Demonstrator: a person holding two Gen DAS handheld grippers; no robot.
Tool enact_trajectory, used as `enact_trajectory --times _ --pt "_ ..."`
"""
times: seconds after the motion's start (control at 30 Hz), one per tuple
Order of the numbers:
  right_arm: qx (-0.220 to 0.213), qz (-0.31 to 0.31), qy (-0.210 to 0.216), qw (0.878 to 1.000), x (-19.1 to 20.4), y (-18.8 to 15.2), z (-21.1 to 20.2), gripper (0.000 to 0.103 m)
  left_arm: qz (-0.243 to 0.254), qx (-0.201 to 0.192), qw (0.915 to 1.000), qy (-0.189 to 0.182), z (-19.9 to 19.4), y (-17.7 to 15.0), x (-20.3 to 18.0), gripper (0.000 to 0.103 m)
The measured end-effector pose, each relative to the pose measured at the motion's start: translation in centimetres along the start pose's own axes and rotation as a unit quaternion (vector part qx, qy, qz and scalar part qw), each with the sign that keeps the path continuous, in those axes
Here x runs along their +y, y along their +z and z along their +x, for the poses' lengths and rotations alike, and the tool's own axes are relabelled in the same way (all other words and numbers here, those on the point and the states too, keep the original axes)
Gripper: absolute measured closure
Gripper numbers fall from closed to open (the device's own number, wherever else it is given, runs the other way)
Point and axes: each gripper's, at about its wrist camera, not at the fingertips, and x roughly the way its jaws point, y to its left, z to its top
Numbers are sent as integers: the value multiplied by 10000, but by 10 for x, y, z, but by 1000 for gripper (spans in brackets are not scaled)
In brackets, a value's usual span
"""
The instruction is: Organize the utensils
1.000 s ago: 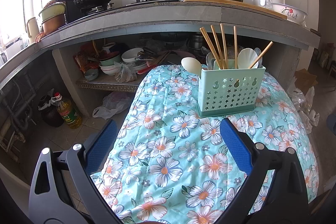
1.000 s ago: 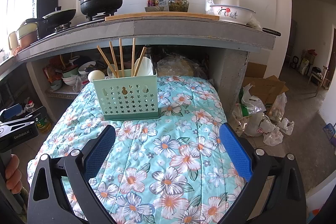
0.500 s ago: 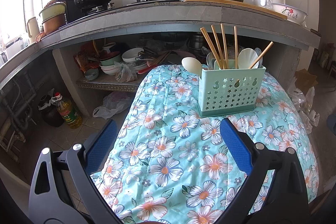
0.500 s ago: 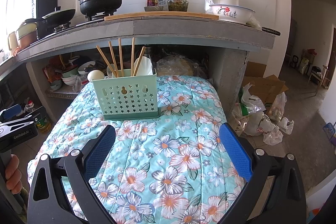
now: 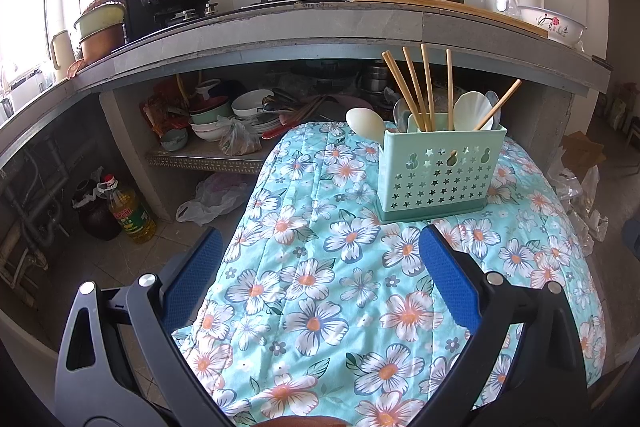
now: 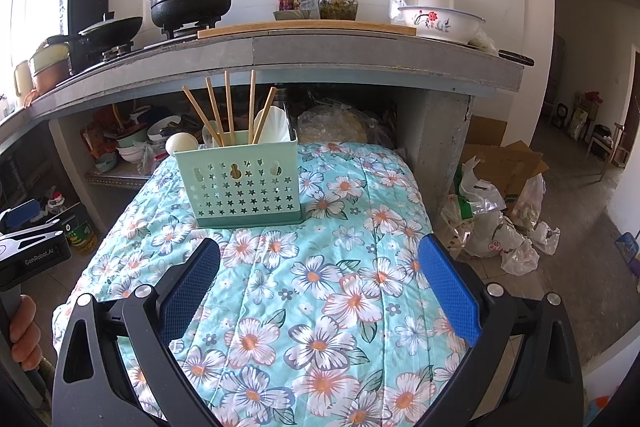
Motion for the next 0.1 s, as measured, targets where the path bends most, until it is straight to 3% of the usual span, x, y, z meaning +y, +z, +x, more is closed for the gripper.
enact_trajectory --times 0.1 --pt "0 2 1 10000 0 0 0 6 0 2 10000 -4 0 0 0 8"
